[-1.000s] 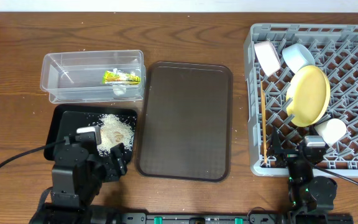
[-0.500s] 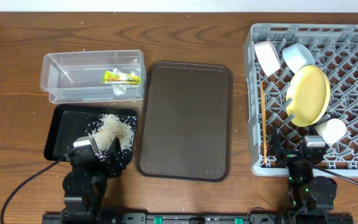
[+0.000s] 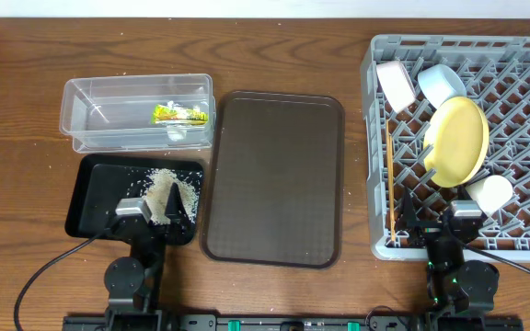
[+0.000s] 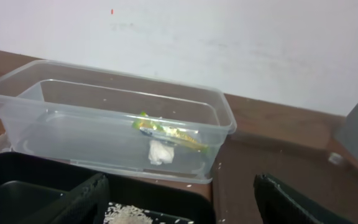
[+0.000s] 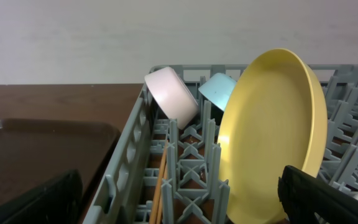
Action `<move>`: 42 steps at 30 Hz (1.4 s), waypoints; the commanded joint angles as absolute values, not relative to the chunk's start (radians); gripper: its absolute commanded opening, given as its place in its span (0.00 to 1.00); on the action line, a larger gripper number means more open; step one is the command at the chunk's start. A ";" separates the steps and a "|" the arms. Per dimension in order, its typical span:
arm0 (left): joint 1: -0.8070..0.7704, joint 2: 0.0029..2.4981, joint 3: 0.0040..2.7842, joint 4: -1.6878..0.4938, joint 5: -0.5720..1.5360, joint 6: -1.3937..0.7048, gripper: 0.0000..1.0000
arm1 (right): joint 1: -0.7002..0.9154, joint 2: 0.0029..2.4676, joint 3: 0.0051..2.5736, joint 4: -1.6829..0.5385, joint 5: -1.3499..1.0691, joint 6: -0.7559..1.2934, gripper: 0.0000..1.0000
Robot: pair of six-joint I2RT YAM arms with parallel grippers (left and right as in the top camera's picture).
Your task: Sort waste into correct bins and load items into the dishwasher rack
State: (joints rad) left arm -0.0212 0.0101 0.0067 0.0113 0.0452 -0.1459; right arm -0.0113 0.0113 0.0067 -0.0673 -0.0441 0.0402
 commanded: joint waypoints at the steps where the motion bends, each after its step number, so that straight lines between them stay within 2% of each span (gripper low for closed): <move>1: -0.016 0.001 0.004 0.020 0.035 -0.054 0.77 | -0.019 0.006 0.006 -0.072 -0.034 0.028 0.99; 5: -0.016 0.001 0.004 -0.076 0.038 -0.043 0.77 | -0.019 0.006 0.006 -0.072 -0.034 0.029 0.99; 42: -0.016 0.004 0.004 -0.069 0.037 -0.045 0.77 | -0.019 0.006 0.006 -0.072 -0.034 0.028 0.99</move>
